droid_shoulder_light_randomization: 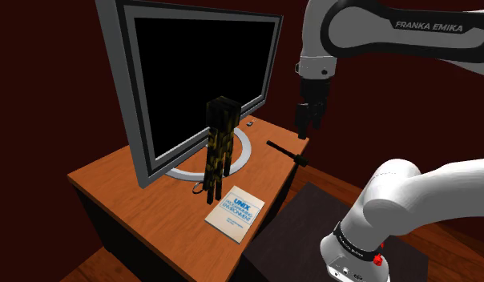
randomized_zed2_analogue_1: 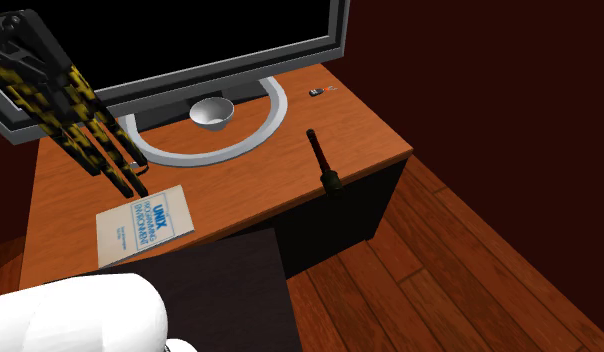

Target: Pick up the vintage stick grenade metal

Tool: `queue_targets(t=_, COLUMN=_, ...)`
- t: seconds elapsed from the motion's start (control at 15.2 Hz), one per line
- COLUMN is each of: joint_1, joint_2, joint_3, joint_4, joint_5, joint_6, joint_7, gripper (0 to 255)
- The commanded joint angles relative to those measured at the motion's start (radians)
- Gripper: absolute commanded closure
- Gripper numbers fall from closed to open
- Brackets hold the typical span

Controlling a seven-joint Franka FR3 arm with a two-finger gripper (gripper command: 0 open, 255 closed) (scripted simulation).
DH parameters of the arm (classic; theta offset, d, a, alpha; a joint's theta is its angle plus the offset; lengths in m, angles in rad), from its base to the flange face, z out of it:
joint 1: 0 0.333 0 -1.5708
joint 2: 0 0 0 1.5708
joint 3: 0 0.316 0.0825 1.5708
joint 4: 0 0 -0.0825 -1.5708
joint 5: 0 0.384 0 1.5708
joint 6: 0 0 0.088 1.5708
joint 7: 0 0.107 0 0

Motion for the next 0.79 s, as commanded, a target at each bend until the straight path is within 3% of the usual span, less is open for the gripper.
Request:
queue_targets(t=0.0, joint_1=0.000, joint_2=0.000, joint_3=0.000, joint_4=0.000, joint_5=0.000, joint_6=0.000, joint_7=0.000, gripper=0)
queue_targets(t=0.73, joint_1=-0.086, joint_2=0.153, joint_3=-0.165, joint_4=-0.141, joint_5=-0.147, joint_6=0.340, joint_7=-0.170, gripper=0)
